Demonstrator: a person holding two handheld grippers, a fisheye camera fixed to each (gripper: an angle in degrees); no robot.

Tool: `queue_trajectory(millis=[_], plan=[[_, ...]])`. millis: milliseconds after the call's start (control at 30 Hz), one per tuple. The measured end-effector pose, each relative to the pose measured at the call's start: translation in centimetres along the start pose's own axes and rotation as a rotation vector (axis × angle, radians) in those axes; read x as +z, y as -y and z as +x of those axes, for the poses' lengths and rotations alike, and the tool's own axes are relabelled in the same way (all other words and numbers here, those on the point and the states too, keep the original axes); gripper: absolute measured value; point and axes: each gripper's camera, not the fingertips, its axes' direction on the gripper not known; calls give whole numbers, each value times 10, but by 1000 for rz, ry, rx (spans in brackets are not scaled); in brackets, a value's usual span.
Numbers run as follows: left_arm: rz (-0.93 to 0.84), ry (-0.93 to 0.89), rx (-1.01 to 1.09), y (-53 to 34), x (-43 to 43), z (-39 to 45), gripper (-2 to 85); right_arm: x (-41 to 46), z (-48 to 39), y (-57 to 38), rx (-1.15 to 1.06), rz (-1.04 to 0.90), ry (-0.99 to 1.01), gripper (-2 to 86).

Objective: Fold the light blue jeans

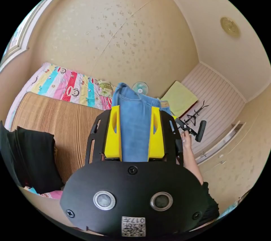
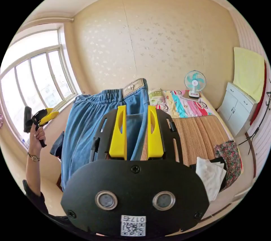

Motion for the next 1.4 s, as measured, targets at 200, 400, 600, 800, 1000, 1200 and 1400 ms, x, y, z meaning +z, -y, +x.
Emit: queue_trajectory(millis=[200, 400, 600, 800, 1000, 1200, 1400], plan=[[-293, 127, 17, -199, 80, -161, 144, 113, 43, -195, -114, -269, 175, 95], [-505, 97, -83, -417, 76, -266, 135, 157, 42, -420, -43, -574, 524, 99], [-575, -15, -122, -518, 45, -285, 115, 114, 19, -469, 53, -500, 732, 99], [-402, -45, -185, -535, 6, -276, 22, 107, 14, -450, 51, -525, 835, 102], [-244, -24, 52, -492, -54, -121, -6, 82, 48, -415, 185, -401, 865, 126], [-633, -18, 301, -549, 32, -16, -9, 98, 69, -410, 257, -419, 795, 150], [-732, -236, 411, -567, 32, 7, -8, 180, 44, -445, 66, -801, 714, 30]])
